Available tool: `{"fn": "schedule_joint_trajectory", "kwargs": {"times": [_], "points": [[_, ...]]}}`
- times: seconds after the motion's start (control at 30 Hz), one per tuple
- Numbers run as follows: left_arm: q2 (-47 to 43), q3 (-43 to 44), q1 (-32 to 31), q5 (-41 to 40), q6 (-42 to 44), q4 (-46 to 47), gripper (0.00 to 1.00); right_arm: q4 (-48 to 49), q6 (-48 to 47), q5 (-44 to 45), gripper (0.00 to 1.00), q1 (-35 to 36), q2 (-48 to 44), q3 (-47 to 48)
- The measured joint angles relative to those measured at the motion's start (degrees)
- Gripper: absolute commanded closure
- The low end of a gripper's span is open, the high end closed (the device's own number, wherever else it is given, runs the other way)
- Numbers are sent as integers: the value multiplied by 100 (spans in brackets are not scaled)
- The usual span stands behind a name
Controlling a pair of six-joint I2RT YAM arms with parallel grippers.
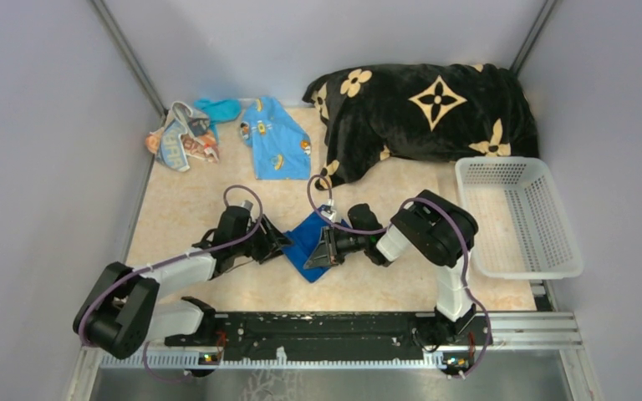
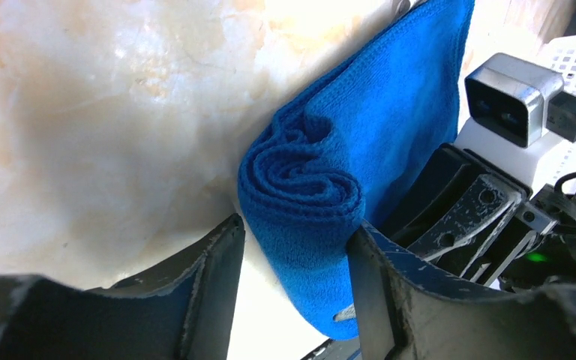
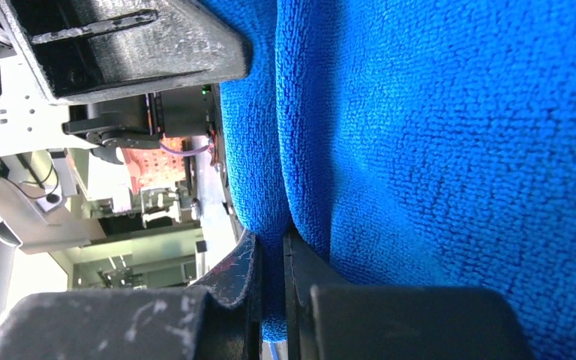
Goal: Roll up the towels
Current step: Roll the towel at the center of the board.
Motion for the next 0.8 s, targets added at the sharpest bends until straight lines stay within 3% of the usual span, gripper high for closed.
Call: {"fn": "schedule_joint_trajectory", "kwargs": {"times": [0.2, 0.4, 0.6, 0.8], "points": [[597, 289, 0, 138, -2, 157, 49, -518, -201, 219, 86, 0, -254, 0], [848, 527, -55, 138, 15, 50, 49, -2363, -1150, 1062, 74, 216, -1180, 236], [1003, 872, -275, -144, 136, -323, 47, -4489, -2103, 2988, 64, 1023, -2227, 820], [1128, 1113, -461, -402, 162, -540, 46, -5825, -2758, 5049, 60, 1893, -2833, 1375]]}}
